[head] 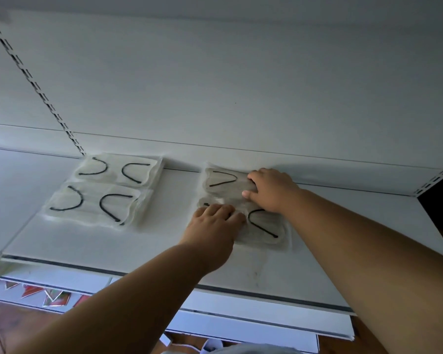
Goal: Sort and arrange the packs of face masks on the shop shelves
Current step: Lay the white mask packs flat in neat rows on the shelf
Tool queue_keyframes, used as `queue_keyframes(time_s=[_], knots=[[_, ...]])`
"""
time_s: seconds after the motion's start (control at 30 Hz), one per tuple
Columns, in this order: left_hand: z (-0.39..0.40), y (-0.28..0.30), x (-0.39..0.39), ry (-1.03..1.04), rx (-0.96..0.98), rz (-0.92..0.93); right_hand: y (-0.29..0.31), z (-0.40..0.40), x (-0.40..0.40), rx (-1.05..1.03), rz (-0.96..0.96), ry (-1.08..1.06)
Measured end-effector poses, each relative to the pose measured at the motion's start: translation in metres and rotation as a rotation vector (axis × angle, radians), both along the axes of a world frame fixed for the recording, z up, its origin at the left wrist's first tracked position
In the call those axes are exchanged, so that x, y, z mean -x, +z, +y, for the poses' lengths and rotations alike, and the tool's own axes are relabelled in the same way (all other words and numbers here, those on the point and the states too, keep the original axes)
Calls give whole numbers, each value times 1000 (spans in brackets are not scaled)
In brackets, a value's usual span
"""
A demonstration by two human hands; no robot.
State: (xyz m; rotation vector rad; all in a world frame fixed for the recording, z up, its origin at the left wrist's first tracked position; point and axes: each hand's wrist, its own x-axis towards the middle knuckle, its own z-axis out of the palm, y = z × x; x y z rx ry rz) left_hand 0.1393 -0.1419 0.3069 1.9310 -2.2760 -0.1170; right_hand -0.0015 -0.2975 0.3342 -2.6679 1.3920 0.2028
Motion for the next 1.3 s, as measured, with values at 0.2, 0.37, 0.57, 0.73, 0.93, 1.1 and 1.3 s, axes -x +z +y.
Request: queue_keyframes(time_s=[0.2,0.37,0.57,0.73,0.93,1.1,1.3], knots=[[-6,-2,2,22,-26,-27,6,-3,3,-71,14,9],[2,-17,-4,60,43,-46,-3,9,13,16,-19,47],[-6,-12,-8,24,-14,-37,-10,18,13,113,-74,54],[-3,-16,-10,27,61,-18,-9,28,18,188,-3,112],[3,-21,-15,5,80,-37,-9,39,25,208,-19,21],[-2,-20,-12,21,76,-34,1,30,16,170,48,69],[0,-24,-10,23,90,-59,-4,34,17,195,120,94]])
